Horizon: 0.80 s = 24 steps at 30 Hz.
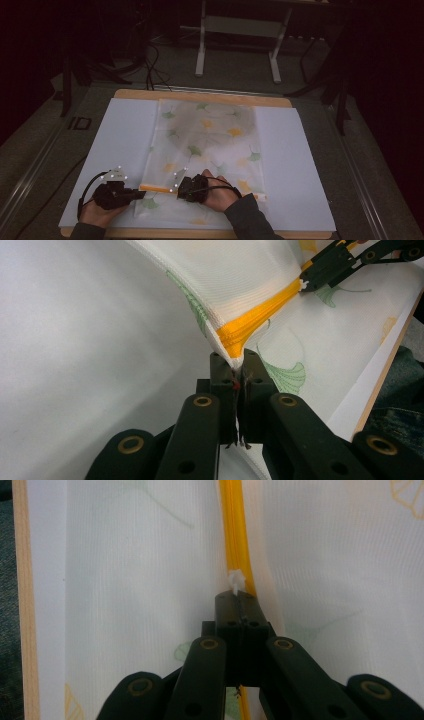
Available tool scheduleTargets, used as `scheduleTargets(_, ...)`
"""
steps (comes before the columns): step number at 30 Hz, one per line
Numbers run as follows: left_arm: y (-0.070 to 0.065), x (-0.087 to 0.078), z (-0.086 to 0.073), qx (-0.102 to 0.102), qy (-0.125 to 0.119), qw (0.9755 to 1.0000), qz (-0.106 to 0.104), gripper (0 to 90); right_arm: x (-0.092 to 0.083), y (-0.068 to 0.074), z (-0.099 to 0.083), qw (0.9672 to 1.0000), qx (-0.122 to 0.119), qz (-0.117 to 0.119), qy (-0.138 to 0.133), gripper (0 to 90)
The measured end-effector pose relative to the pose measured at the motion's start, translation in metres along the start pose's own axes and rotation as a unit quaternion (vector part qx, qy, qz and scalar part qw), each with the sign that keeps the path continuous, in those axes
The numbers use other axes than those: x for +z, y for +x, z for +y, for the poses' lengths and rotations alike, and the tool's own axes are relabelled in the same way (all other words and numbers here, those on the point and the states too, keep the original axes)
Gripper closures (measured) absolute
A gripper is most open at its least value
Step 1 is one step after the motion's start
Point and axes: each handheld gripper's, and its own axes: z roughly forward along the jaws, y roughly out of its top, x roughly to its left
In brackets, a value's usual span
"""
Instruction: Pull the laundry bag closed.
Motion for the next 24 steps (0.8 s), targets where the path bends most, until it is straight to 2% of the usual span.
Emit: scheduleTargets(24,0.000,-0.001,0.000,-0.002,-0.001,1.0000,0.003,87.5,-0.009,-0.001,-0.021,0.9998,0.016,-0.008,0.001,90.0)
